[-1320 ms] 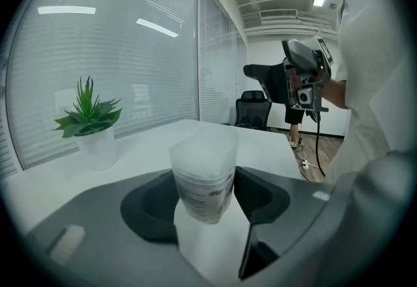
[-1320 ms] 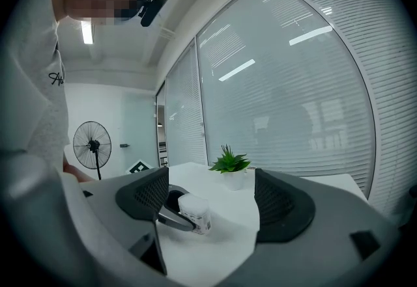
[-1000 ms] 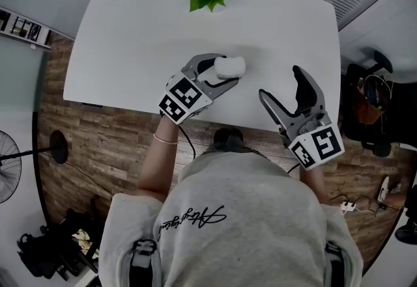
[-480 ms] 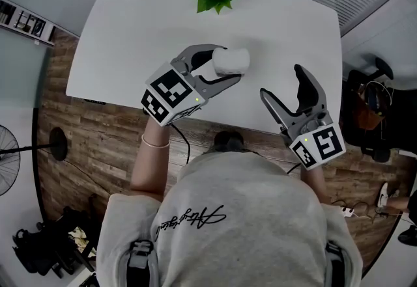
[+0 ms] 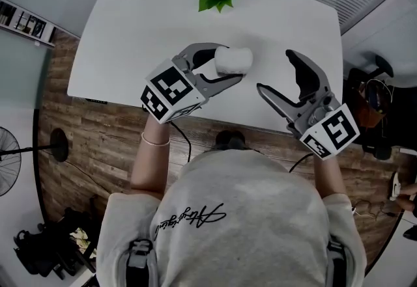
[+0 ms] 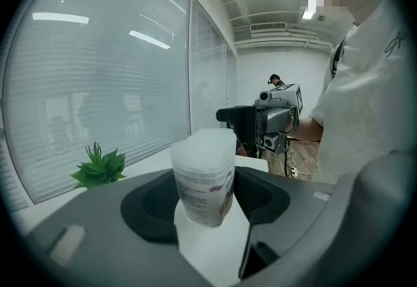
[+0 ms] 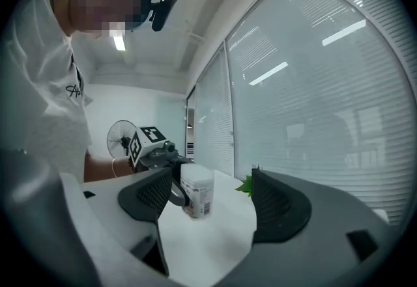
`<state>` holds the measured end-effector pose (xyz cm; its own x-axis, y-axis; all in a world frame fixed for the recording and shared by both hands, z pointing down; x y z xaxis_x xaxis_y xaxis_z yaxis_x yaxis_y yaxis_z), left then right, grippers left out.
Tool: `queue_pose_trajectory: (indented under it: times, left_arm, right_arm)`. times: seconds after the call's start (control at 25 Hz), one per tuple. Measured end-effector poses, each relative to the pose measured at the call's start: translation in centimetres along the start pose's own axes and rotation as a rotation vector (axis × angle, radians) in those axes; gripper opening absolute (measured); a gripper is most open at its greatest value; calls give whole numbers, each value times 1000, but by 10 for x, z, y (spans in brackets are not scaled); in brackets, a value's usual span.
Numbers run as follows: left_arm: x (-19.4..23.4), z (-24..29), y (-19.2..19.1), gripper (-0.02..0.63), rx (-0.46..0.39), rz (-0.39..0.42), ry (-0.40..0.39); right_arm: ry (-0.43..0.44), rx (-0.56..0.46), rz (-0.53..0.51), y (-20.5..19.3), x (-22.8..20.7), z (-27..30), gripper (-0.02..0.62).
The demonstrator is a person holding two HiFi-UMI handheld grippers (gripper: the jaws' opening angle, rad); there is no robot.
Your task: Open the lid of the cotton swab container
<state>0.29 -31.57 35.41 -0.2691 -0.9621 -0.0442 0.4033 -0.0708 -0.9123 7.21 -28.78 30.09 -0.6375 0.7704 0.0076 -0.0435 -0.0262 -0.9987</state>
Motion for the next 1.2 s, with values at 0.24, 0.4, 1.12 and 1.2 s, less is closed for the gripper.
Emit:
queue_pose_trajectory:
  times: [0.24, 0.4, 1.12, 1.2]
  left_arm:
    - [-8, 1, 0, 255, 4, 19, -25]
    - [-11, 3, -2, 255, 0, 25, -33]
    - [-19, 4, 3, 253, -58, 52, -94]
    - [-19, 3, 4, 253, -70, 56, -99]
  right_arm:
    - [313, 93, -121, 12, 32, 18, 362]
    - [364, 148, -187, 11, 38, 31, 359]
    - [484, 205, -144, 1, 37, 59, 264]
    - [492, 203, -132, 2, 38, 60, 256]
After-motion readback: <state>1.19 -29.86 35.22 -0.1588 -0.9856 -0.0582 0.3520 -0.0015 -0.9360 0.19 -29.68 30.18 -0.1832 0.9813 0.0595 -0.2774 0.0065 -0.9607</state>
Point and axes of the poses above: the fingertips, and each gripper's own axes: z forward along the fingers, x to its left, y out of its top, the point moved 1 cm from there along -z, backward along the fingers, and after that the axes turned 3 degrees about -y, right-handed, at the moved point
